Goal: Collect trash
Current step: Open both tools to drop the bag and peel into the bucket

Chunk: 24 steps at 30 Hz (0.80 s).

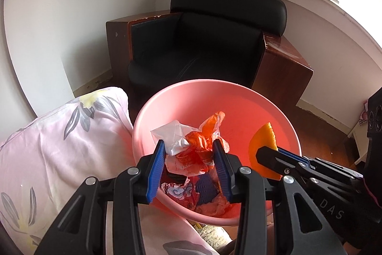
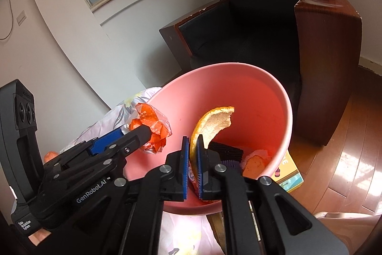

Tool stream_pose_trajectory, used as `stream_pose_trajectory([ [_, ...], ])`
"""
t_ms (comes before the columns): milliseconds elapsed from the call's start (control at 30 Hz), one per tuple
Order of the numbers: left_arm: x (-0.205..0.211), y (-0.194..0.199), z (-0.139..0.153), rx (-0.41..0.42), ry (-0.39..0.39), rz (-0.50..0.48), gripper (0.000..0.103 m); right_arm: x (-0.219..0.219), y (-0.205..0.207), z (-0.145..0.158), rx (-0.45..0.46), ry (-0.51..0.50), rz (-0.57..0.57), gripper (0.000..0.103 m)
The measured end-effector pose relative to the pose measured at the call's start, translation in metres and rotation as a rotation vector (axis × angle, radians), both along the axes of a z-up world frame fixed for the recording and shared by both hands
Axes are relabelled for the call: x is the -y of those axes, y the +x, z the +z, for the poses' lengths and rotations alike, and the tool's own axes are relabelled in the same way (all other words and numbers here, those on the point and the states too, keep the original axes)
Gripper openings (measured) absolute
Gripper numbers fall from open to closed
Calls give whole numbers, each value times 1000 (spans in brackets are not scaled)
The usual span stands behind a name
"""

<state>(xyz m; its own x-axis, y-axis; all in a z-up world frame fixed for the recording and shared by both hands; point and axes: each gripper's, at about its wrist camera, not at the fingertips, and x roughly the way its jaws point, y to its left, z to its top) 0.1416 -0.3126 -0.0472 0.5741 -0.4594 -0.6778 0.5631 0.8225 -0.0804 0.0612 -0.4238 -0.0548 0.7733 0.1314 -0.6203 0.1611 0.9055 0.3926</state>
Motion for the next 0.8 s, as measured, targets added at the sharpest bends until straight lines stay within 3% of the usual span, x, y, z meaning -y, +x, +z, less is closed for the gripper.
stream_pose_trajectory([
  [633, 13, 7, -5, -7, 35, 2, 42, -5, 9, -7, -42, -28, -11, 7],
  [800, 10, 6, -4, -7, 26, -2, 49, -2, 10, -7, -55, -10, -29, 7],
])
